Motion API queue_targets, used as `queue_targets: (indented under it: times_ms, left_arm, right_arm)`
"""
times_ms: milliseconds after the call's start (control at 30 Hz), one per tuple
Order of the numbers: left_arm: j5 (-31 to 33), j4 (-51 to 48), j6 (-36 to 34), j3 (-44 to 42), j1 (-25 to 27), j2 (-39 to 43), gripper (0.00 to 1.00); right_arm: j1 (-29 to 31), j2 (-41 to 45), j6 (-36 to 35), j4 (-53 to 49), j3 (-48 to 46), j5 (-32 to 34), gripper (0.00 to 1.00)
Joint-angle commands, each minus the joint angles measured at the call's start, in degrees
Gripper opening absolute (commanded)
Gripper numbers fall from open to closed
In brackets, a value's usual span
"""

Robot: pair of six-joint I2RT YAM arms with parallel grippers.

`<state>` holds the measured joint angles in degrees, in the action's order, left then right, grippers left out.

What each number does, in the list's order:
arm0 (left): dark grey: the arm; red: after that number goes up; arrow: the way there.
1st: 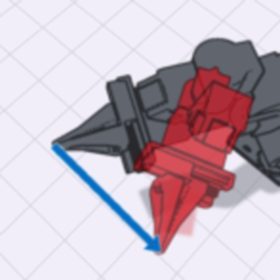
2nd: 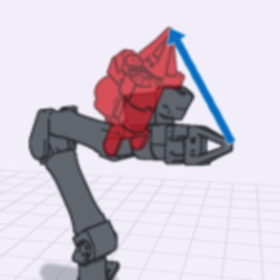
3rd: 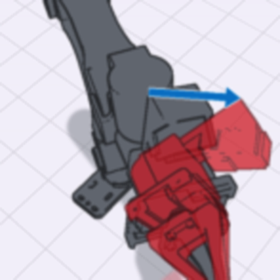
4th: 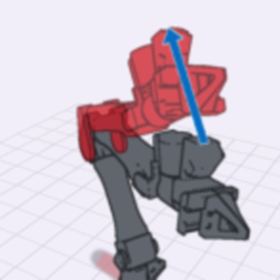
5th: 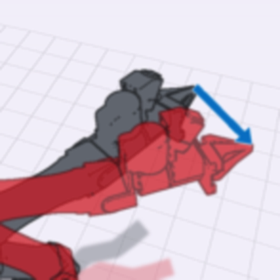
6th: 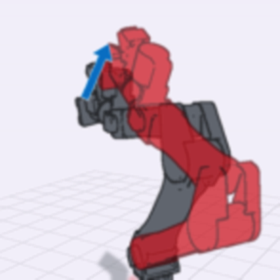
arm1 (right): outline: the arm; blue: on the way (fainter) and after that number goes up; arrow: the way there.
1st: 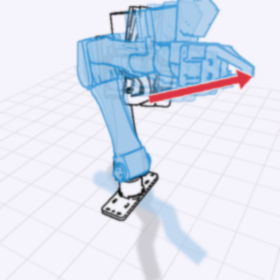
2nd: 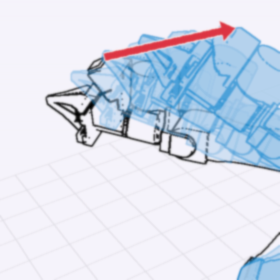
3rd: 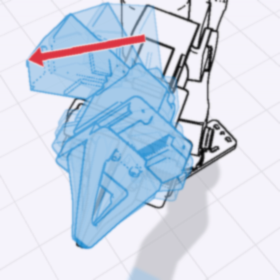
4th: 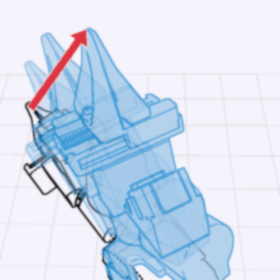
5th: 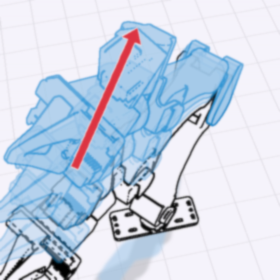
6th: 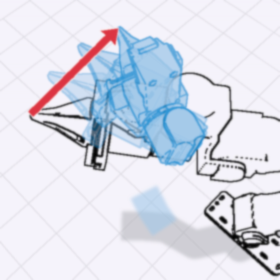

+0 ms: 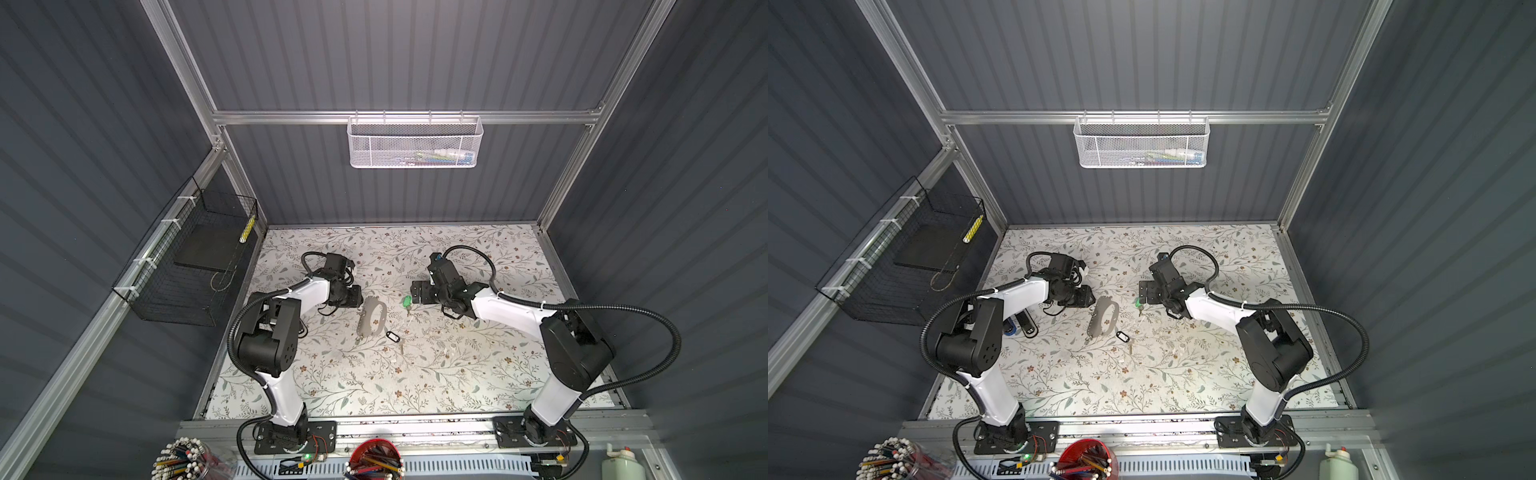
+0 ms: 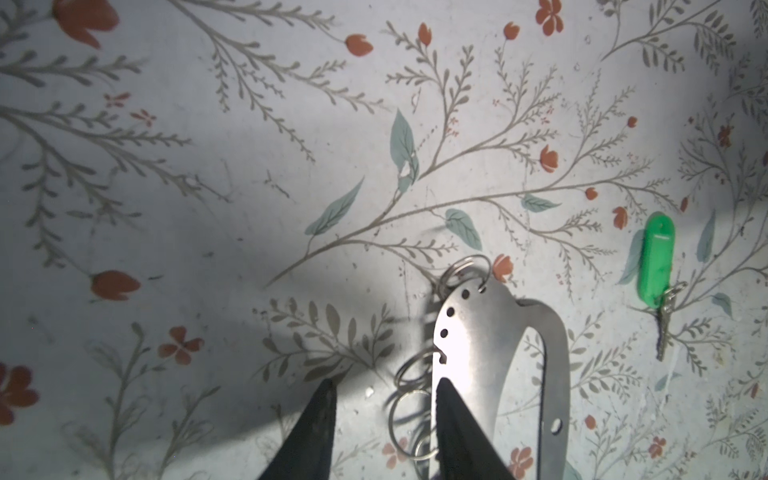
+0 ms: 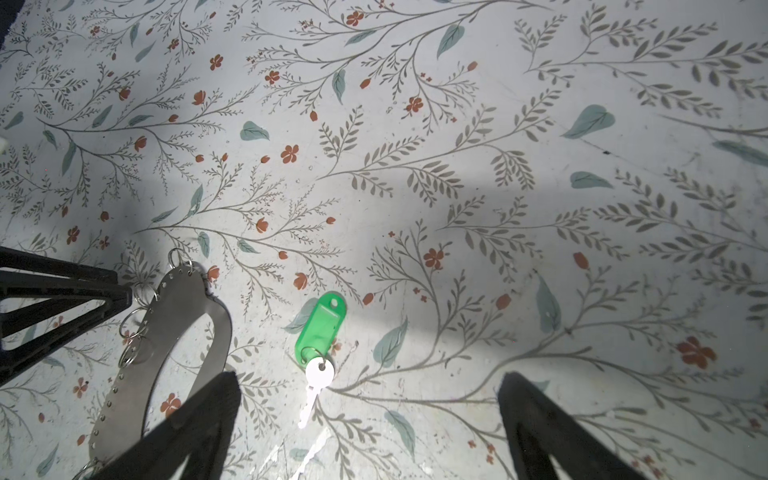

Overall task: Put the keys on the keyring
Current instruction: 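Move the left gripper over the silver ring plate while the right gripper approaches it, then close the left gripper on the silver ring plate's edge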

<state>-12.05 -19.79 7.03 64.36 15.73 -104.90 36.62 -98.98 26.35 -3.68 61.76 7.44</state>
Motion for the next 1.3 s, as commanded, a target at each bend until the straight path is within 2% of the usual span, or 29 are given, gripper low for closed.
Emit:
queue_targets:
  times_ms: [0,167,333,800,1167,1267]
  left_arm:
    - [-0.4,-2.4,-3.0,3.5,0.3,-1.6,0.36]
    - [-0.1,-4.8,-7.6,6.0,0.3,-3.2,0.32]
    - [-0.6,-4.9,-8.8,6.2,0.3,-3.9,0.29]
    - [-3.8,-4.2,-8.4,5.1,0.2,-5.3,0.24]
    - [-6.2,-2.8,-7.7,2.8,0.3,-5.2,0.24]
    - [-6.4,-2.3,-7.4,2.4,0.2,-4.9,0.20]
  right_arm:
    - [-0.4,-0.9,0.0,-1.5,1.6,-1.1,0.99]
    - [-0.7,-1.3,-0.1,-1.8,2.0,-1.9,0.99]
    - [-0.8,-1.9,0.0,-2.5,2.8,-2.2,0.99]
    - [-0.9,-2.5,0.0,-3.0,3.4,-2.8,0.99]
    - [-1.2,-2.9,0.0,-3.3,3.8,-3.1,0.99]
    - [-1.2,-2.9,0.0,-3.4,3.9,-3.2,0.99]
